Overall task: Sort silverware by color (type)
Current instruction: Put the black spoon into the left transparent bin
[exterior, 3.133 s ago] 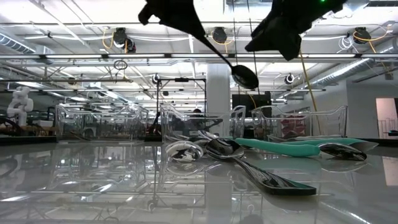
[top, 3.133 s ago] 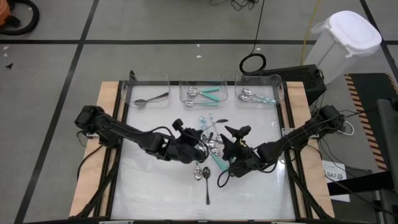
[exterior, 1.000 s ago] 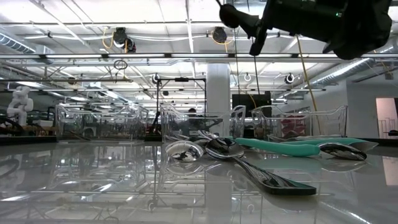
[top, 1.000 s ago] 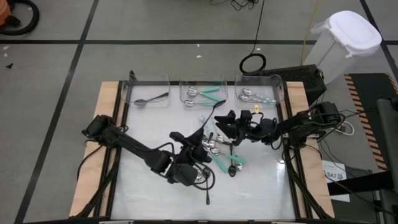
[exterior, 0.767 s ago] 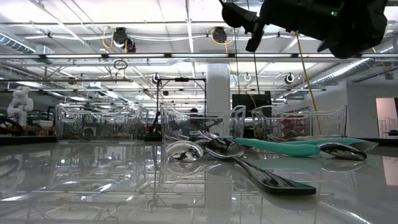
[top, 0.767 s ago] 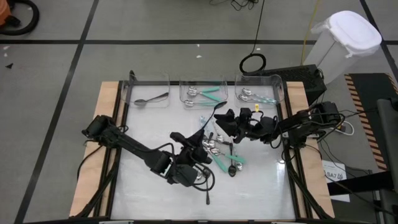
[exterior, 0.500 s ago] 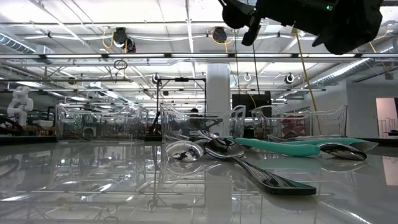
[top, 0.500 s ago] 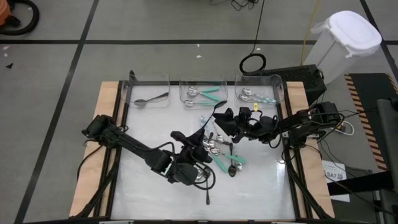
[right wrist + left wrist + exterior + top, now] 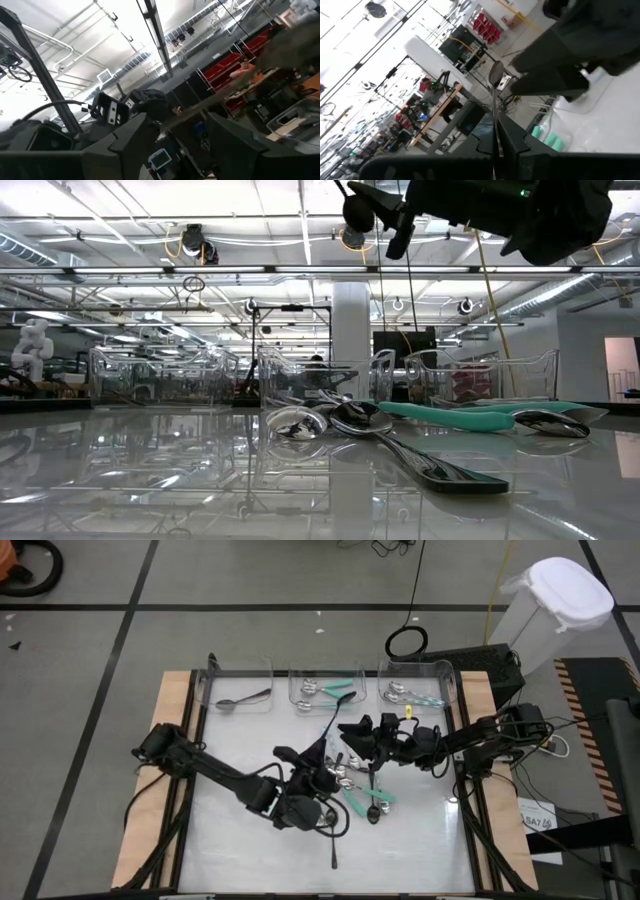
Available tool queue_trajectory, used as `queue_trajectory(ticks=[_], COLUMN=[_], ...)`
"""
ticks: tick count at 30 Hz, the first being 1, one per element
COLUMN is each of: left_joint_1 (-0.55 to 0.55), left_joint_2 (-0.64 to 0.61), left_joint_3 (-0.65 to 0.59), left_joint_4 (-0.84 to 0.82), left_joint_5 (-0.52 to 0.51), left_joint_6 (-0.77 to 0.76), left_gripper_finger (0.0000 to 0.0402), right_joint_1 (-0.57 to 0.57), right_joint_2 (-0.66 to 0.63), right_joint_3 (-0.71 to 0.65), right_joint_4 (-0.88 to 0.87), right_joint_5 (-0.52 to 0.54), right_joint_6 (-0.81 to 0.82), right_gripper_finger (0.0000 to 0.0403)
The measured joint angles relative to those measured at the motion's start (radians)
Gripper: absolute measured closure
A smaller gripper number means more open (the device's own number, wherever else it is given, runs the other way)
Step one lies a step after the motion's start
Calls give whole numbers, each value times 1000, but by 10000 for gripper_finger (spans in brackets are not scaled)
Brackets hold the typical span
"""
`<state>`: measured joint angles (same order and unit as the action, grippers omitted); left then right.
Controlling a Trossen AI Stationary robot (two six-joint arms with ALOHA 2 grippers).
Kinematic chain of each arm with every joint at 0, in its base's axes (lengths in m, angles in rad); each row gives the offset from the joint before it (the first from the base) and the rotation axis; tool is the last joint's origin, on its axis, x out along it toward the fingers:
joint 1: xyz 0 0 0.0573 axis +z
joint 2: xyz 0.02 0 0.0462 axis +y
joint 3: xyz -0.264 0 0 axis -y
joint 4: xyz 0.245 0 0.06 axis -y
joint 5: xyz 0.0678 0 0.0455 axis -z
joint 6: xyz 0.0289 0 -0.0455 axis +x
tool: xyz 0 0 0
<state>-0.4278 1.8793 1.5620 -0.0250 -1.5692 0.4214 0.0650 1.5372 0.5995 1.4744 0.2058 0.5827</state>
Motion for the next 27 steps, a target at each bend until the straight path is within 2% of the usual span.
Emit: queue_trajectory(ticks=[12,19,27], left_joint_1=[-6,-3,-3], left_joint_2=[0,0,0], left_joint_3=[0,0,0], left_joint_4=[48,109,105], left_joint_5=[1,117,115], left_joint_6=[32,49,52], left_gripper_finger=[399,399,399], right_joint_1=[-44,-53,-55], right_joint_2=[0,0,0], right_joint_3=[0,0,0], right_joint_4=[-2,10,20], right_joint_5=[4,5,3], right_joint_6=[19,19,10], right_gripper_finger=[204,204,213])
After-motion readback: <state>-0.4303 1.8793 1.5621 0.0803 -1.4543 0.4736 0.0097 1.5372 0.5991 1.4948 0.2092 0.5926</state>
